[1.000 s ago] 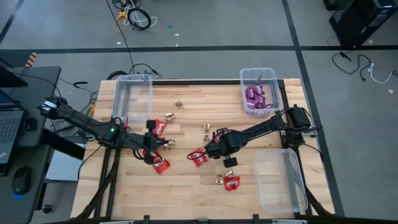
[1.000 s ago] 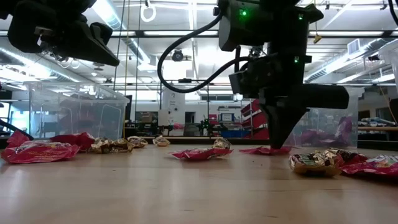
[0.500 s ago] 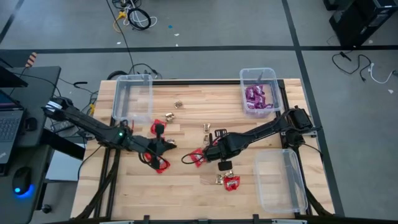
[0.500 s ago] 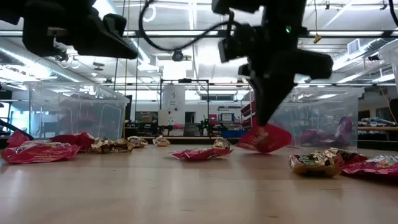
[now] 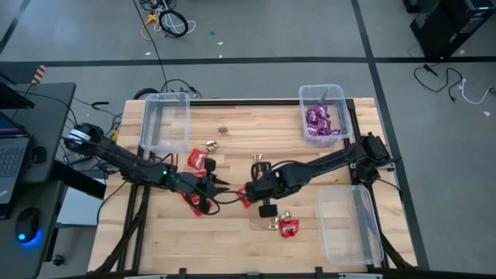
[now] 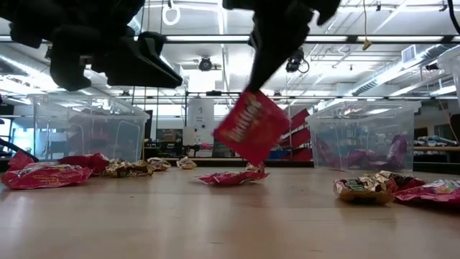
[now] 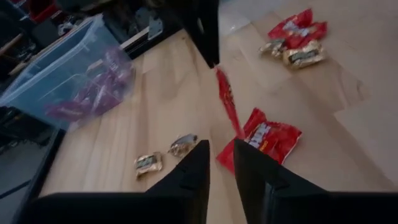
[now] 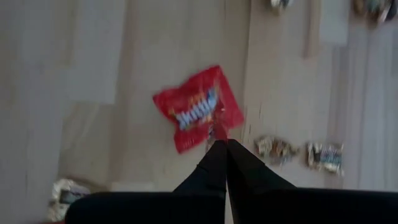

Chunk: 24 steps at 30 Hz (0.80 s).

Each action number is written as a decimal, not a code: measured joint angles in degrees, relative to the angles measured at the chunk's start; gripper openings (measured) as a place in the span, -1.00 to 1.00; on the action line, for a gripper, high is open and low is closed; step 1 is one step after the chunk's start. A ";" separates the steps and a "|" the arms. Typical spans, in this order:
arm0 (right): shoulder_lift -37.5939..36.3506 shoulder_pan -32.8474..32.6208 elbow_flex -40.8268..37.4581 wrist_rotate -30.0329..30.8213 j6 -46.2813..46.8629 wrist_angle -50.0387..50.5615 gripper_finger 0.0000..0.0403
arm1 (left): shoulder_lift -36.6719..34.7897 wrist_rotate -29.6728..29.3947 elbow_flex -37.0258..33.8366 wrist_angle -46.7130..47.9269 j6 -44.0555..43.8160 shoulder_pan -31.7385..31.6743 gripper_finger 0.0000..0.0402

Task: Sort candy
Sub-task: Put the red candy into the top left transparent bin

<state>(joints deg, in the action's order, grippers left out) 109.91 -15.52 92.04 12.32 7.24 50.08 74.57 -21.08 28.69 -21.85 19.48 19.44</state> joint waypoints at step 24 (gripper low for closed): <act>0.00 1.83 2.42 1.53 -12.86 -14.57 -1.00 | 2.75 8.26 0.00 -5.52 -2.15 -2.60 -0.48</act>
<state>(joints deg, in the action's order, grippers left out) 109.91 -13.69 94.45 13.85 -5.62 35.51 77.32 -12.82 28.69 -27.37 17.32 16.84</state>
